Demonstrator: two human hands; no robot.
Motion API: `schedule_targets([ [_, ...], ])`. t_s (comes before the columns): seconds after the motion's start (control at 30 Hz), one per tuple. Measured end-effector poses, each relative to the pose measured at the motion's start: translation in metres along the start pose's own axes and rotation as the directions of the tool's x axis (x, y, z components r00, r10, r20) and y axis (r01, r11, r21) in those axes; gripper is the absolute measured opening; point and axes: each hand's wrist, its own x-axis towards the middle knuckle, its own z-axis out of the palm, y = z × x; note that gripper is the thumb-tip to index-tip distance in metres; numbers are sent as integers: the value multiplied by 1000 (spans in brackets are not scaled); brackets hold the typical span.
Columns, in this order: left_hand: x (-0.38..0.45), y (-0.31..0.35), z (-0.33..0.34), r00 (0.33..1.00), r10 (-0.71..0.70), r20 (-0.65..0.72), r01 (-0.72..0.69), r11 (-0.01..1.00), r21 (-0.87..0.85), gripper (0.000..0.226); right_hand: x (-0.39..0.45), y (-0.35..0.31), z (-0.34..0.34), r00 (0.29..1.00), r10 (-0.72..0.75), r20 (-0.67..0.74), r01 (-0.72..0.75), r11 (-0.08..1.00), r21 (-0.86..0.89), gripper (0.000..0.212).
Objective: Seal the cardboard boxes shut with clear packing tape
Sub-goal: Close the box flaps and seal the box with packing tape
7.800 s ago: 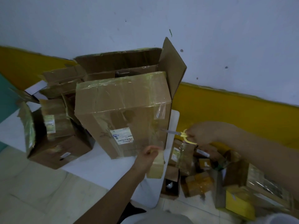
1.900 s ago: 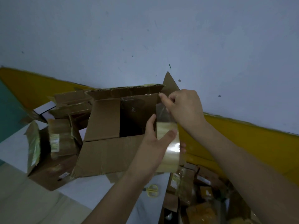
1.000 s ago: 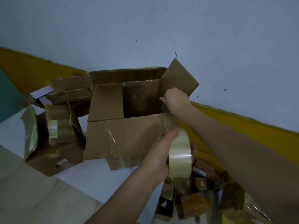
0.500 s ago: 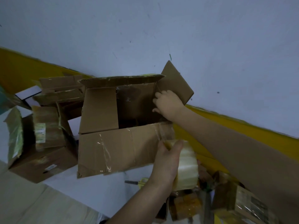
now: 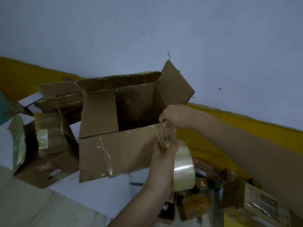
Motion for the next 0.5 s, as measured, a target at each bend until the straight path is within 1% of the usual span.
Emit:
schedule_targets([
  [0.1,1,1,-1,1000,19,17,-19,1000,-9,59,-1,-2,8,998,-47,-33,51,993,109,28],
  [0.17,-2,0,0,1000,20,17,-20,1000,-8,56,-1,-1,12,998,-66,-7,66,975,214,27],
  [0.23,-3,-3,0,1000,26,18,-25,1000,-17,53,-2,0,12,997,-77,20,68,957,282,26],
  [0.3,-3,-8,0,1000,17,18,-16,999,-34,52,-2,0,13,996,-89,22,79,955,286,26],
  [0.33,-4,-9,1,1000,8,14,-8,999,-37,52,-2,0,14,996,-94,-1,91,958,271,24],
  [0.4,-6,-8,1,1000,-1,12,2,1000,-27,57,-2,-2,17,993,-94,-66,107,968,226,22],
  [0.5,-10,1,-1,999,-41,31,42,998,-44,58,-3,-2,27,985,-48,-167,83,975,208,24],
])
